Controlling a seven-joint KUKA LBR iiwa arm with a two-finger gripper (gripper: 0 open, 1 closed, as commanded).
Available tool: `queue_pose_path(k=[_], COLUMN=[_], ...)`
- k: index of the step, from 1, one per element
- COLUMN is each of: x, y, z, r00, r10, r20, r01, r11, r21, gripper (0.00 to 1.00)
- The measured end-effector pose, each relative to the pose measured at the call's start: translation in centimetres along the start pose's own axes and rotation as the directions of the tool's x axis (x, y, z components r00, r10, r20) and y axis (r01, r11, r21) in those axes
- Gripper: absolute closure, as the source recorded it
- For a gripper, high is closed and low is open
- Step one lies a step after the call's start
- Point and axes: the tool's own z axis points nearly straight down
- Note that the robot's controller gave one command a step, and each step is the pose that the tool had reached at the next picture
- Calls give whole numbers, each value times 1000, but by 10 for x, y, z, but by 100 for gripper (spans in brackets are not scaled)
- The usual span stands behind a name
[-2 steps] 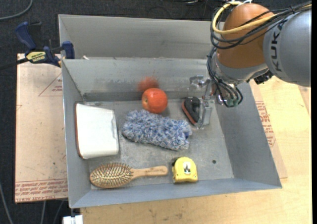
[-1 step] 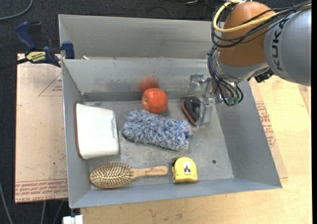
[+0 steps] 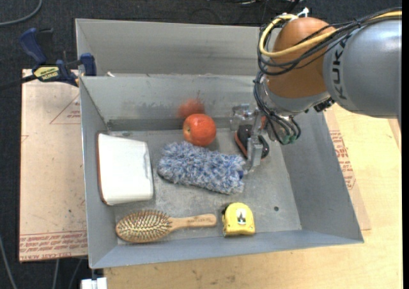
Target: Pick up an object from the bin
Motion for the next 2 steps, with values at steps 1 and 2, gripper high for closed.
queue_pose_path(k=[1,2], x=[-3,-6], y=[14,24], z=[47,77], r00=[987,936], r10=[-162,-351], r20=[0,10], r01=[162,351], r11=[987,936], r21=[-1,6], gripper=[0,100])
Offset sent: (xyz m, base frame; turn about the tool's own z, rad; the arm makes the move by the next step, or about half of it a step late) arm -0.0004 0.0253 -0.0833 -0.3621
